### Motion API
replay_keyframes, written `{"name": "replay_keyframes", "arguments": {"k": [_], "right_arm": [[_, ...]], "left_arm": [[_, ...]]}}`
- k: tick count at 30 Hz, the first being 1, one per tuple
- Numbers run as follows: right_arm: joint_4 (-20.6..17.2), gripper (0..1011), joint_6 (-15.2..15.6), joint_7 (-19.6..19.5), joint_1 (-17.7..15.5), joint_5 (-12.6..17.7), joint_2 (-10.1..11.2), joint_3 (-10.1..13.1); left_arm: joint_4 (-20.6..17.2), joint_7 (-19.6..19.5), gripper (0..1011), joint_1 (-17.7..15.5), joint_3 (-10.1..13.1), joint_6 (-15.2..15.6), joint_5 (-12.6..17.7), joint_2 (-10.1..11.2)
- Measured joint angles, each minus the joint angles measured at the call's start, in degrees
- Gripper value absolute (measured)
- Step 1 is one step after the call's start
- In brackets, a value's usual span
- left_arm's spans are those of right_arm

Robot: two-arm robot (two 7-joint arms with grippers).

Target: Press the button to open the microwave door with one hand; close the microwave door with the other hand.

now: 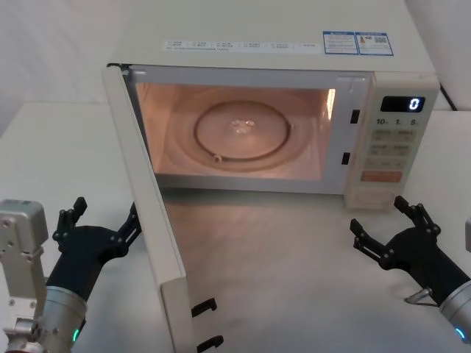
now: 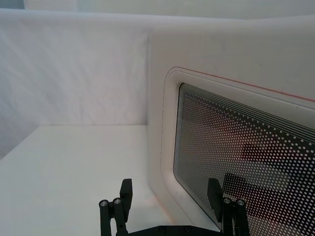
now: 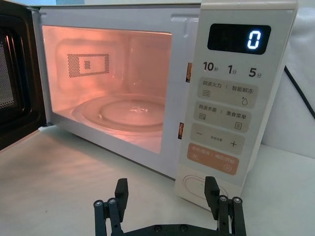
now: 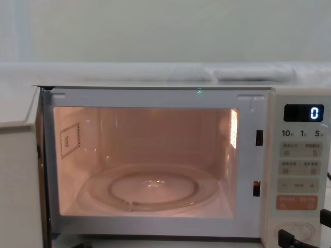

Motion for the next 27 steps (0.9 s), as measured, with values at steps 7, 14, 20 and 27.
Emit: {"name": "replay_keyframes", "arguments": {"k": [7,14,20,27], "right_arm": [[0.0,1002,0.0,0.0,0.0,0.0,0.0,0.0],[0.0,1002,0.0,0.0,0.0,0.0,0.0,0.0],[0.0,1002,0.0,0.0,0.0,0.0,0.0,0.0],[0.0,1002,0.0,0.0,0.0,0.0,0.0,0.0]], "left_arm": [[0.0,0.0,945,0.0,0.0,0.0,0.0,0.0],[0.0,0.0,744,0.0,0.0,0.0,0.0,0.0],[0.0,0.0,604,0.0,0.0,0.0,0.0,0.0],[0.0,0.0,353,0.0,0.0,0.0,0.0,0.0]]}}
